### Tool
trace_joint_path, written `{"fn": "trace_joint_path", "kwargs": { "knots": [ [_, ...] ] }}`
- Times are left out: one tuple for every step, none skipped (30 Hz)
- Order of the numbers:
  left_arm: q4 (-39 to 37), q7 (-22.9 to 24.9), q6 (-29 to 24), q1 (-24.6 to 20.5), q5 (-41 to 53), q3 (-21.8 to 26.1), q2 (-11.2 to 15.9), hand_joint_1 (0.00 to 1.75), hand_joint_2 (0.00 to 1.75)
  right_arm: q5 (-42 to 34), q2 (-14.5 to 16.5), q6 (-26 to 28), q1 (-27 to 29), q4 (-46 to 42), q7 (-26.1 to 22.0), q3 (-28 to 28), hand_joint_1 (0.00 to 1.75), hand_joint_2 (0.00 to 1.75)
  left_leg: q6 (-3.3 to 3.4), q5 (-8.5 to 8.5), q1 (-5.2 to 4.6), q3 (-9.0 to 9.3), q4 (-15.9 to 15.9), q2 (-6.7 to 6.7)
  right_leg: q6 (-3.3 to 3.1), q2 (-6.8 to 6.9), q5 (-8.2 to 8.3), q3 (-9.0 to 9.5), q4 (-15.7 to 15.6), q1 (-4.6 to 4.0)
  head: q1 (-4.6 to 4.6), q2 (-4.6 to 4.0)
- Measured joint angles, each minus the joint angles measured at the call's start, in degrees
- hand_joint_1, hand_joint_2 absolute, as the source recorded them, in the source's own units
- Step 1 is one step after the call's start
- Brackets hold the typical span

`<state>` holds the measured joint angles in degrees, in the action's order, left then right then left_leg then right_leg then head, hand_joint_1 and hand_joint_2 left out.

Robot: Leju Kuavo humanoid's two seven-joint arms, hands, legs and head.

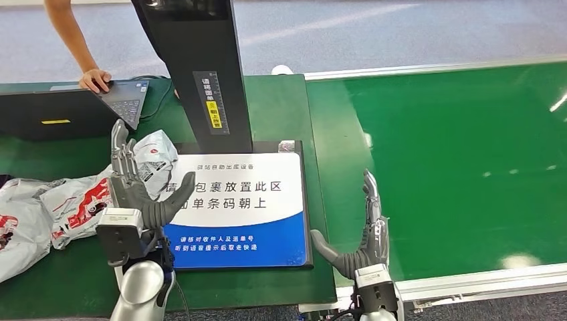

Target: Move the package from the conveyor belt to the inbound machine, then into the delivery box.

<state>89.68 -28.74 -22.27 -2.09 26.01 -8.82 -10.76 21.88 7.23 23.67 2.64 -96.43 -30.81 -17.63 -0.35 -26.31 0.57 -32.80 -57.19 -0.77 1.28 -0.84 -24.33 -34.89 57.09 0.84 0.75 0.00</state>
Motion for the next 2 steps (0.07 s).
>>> {"fn": "trace_joint_path", "kwargs": {
  "knots": [
    [-0.03,0.13,0.33,0.21,0.17,-0.34,0.05,0.0,1.75,-0.16,0.0,-0.65,-0.06,0.15,0.35,0.07,0.0,1.75,0.0,0.0,0.0,0.0,0.0,0.0,0.0,0.0,0.0,0.0,0.0,0.0,0.01,0.0],
    [-0.04,0.18,0.47,0.3,0.24,-0.51,0.09,0.0,1.75,-0.27,0.0,-0.96,-0.08,0.23,0.52,0.1,0.0,1.75,0.0,0.0,0.0,0.0,0.0,0.0,0.0,0.0,0.0,0.0,0.0,0.0,0.0,0.0]
  ]
}}
